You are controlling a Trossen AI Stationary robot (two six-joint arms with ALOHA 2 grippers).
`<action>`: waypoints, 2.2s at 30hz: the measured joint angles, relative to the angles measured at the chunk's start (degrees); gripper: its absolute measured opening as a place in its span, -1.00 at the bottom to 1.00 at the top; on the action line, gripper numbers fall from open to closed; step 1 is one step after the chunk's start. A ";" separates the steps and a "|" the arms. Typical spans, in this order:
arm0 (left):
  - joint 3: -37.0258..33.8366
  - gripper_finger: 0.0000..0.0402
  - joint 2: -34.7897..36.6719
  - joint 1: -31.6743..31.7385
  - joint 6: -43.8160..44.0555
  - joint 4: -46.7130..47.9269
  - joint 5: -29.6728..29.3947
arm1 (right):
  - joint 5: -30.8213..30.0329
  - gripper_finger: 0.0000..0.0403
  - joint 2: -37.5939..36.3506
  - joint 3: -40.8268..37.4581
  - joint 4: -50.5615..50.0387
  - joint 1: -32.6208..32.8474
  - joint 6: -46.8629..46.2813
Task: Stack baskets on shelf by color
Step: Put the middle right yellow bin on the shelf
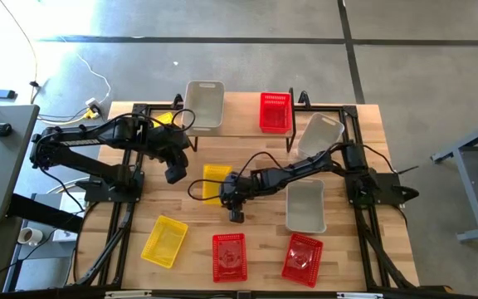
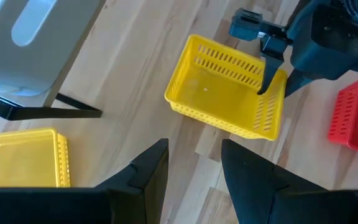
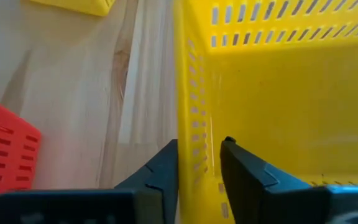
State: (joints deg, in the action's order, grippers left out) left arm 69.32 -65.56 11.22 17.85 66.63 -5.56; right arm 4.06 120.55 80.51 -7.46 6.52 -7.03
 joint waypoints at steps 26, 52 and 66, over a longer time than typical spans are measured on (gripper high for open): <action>0.02 -0.31 0.00 0.00 -1.01 0.00 -1.10 | 7.57 -1.00 -11.16 0.00 -8.59 0.46 -2.03; 0.02 -0.31 0.00 -0.02 1.67 -0.02 -5.42 | -13.60 -1.00 -31.42 0.00 -13.26 3.23 2.64; 0.02 -0.31 0.00 -0.02 1.68 -0.66 -5.82 | -30.50 -1.00 -33.35 0.00 -6.84 -1.29 21.82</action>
State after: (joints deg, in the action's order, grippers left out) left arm 69.34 -65.56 11.20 19.53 65.98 -11.38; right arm -26.44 87.20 80.51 -14.30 5.24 14.80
